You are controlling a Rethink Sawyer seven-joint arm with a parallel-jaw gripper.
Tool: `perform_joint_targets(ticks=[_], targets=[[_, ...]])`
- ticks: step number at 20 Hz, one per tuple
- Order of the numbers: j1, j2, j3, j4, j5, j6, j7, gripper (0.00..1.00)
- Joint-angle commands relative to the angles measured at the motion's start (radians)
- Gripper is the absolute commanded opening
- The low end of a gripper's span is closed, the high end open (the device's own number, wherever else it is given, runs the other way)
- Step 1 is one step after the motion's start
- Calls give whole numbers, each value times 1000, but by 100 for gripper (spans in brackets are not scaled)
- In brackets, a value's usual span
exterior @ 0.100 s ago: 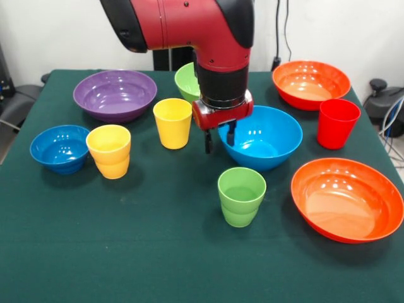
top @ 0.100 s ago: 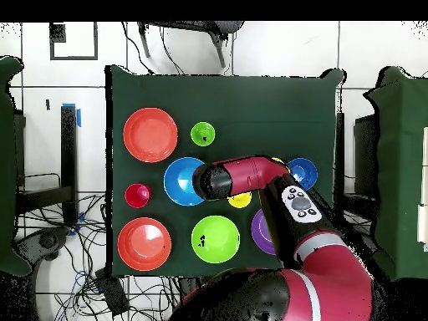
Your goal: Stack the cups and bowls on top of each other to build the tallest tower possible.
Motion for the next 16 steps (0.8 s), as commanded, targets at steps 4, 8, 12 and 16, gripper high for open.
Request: perform_joint_targets(ticks=[4,8,12,16], targets=[[13,82,-8,-53,-1,56,10,0],[15,96,-6,-62,8,50,9,0],[11,101,7,-66,23,70,1,0],[6,57,16,-61,31,94,-18,0]])
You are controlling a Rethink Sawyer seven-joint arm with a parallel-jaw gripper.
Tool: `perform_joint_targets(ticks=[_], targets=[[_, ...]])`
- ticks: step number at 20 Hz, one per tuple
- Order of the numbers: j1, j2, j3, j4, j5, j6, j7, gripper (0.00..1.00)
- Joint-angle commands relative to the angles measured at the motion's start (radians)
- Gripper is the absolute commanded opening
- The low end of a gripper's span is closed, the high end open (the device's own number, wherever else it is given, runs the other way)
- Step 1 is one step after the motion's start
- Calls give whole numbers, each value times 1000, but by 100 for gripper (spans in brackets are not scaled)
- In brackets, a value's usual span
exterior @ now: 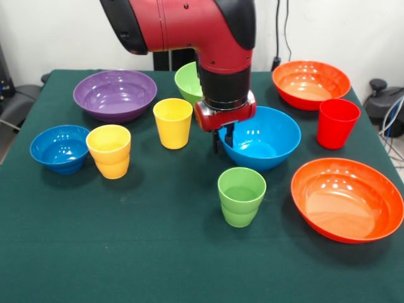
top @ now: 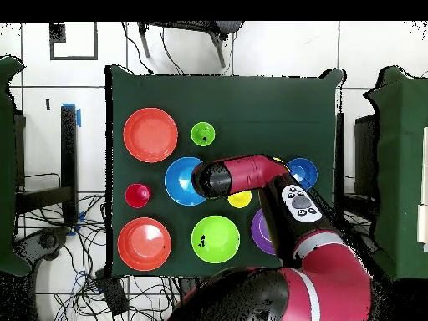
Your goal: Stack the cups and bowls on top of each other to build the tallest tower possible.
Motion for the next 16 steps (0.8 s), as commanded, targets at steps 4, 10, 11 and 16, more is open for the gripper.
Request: perform_joint_targets(ticks=[4,10,11,16], targets=[[-59,-96,83,39,52,151,-84,0],[-120,-240,150,110,94,233,-150,0],[-120,-265,152,114,100,260,-152,0],[-40,-400,99,67,80,417,-122,0]])
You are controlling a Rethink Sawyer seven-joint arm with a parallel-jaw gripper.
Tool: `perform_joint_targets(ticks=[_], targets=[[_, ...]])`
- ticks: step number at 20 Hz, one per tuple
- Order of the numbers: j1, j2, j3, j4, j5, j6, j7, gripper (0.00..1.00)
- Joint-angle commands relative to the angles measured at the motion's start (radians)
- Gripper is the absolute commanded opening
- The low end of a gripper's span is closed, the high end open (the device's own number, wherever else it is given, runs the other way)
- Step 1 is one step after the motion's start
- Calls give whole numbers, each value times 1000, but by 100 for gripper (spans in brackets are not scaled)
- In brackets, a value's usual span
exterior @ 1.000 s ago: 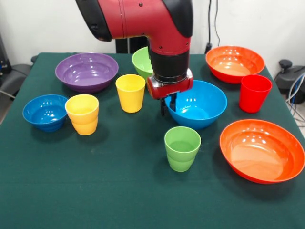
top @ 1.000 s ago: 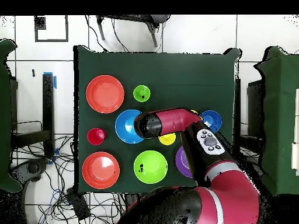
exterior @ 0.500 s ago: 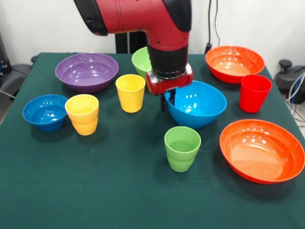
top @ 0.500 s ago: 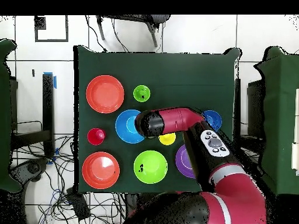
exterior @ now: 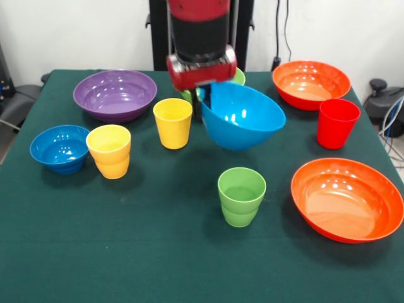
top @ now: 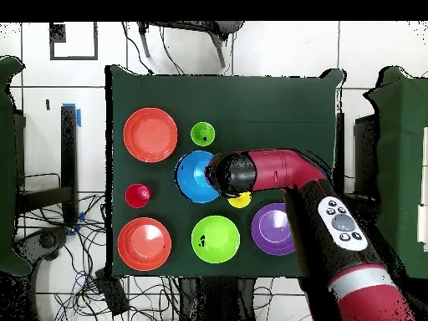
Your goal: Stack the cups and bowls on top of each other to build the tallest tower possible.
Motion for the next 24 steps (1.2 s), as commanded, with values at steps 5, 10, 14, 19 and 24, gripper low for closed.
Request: perform_joint_targets(ticks=[5,10,14,19,24], targets=[[147,-263,-25,-96,-71,417,-99,0],[195,-309,-45,-171,-178,484,-98,0],[240,-306,-78,-220,-303,499,-54,0],[275,-294,-99,-251,-392,509,-31,0],[342,-265,-148,-248,-501,464,58,0]])
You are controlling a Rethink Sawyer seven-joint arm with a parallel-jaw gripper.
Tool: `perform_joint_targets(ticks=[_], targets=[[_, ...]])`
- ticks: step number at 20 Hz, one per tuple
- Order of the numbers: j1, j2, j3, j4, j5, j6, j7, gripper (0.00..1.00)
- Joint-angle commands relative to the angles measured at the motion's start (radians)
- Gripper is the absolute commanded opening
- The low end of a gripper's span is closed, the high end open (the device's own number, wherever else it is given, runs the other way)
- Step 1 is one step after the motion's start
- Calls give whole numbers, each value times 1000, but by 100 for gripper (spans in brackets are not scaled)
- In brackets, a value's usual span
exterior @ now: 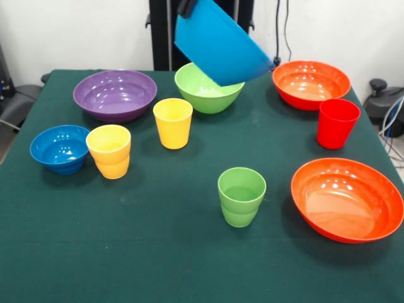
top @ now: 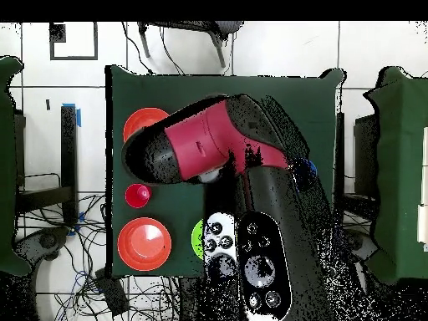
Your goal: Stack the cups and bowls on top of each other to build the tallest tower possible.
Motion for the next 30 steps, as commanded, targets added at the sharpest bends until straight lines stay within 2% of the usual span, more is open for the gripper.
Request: perform_joint_targets(ticks=[1,12,16,24,30], targets=[[71,44,-92,-34,-199,48,81,0],[195,100,-201,-83,-336,75,177,0],[236,159,-250,-97,-401,26,269,0],[294,213,-330,-120,-507,-21,360,0],[352,265,-377,-160,-581,-8,439,0]])
